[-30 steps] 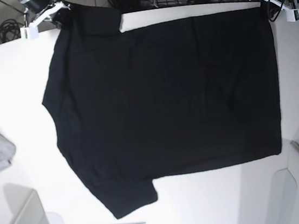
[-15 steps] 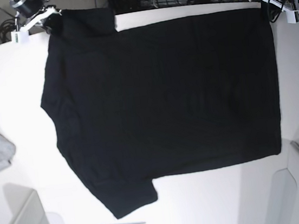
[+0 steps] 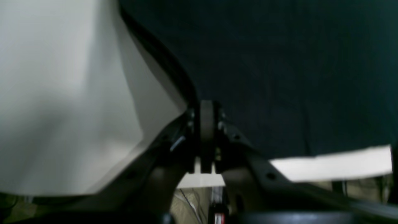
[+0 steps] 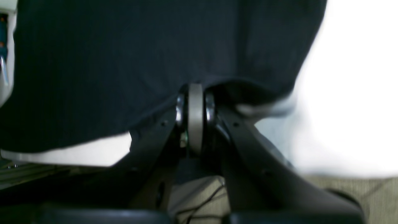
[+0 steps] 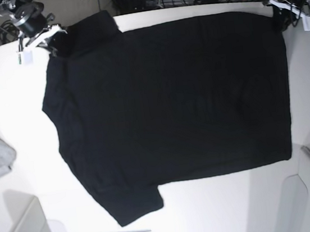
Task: Fold the T-shirt properly
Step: 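Drag the grasped side edge with both grippers, stretching the shirt, then lift the held edge and fold it over onto the shirt body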
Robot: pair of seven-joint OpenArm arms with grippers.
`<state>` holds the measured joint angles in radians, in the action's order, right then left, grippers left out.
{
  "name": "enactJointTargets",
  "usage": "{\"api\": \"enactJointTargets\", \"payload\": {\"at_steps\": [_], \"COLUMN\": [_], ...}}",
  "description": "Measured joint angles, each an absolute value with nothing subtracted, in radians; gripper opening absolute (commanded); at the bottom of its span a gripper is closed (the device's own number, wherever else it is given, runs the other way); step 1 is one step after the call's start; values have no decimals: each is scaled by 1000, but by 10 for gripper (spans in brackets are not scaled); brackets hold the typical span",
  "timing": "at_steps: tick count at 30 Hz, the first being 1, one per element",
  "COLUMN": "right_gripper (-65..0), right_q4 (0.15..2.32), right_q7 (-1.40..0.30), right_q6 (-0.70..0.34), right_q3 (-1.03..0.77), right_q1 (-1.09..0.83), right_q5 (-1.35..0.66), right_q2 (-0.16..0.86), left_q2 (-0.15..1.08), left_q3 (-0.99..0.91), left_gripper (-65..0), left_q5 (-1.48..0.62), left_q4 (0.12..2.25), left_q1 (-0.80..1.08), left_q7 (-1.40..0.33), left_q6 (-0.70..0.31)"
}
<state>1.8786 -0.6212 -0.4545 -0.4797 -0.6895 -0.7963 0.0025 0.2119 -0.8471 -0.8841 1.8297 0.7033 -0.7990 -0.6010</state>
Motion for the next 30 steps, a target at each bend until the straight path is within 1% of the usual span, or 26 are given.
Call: {"api": "enactJointTargets", "payload": {"at_steps": [3, 6, 10, 11, 14, 18, 20, 22, 24, 26, 30], "right_gripper": [-650, -650, -650, -650, -650, -650, -650, -650, -650, -650, -650], "right_q4": [1879, 1877, 1879, 1879, 1877, 1877, 1877, 1877, 1877, 1877, 1875], "right_q7": [-629, -738, -775, -788, -844, -844, -854, -891, -894, -895, -896], "right_q6": [-455, -455, -454, -454, -404, -379, -351, -339, -329, -327, -283], "right_q3": [-480, -486, -487, -487, -487, -482, -482, -480, -480, -480, -480], "right_q1": [-663, -606, -511, -498, -460, -398, -379, -354, -324, -298, -255], "right_q5": [-797, -789, -807, -805, -792, -797, -798, -793, -789, -794, -796], "right_q2": [2, 2, 2, 2, 2, 2, 7, 22, 22, 21, 22], "left_q2": [209, 206, 202, 199, 195, 194, 194, 194, 194, 194, 197], "left_q3": [-848, -842, -851, -851, -851, -851, -851, -851, -851, -851, -851], "left_gripper": [-650, -650, -650, -650, -650, -650, -650, -650, -650, -650, -650], "left_q5": [-880, -892, -882, -885, -886, -884, -886, -892, -884, -883, -885], "left_q4": [1830, 1828, 1821, 1820, 1820, 1819, 1815, 1798, 1768, 1752, 1736], "left_q1": [673, 632, 612, 603, 581, 550, 528, 508, 494, 482, 442], "left_q7": [-806, -797, -805, -805, -804, -806, -804, -800, -801, -807, -804], "left_q6": [-599, -602, -598, -572, -521, -519, -515, -483, -445, -444, -444]}}
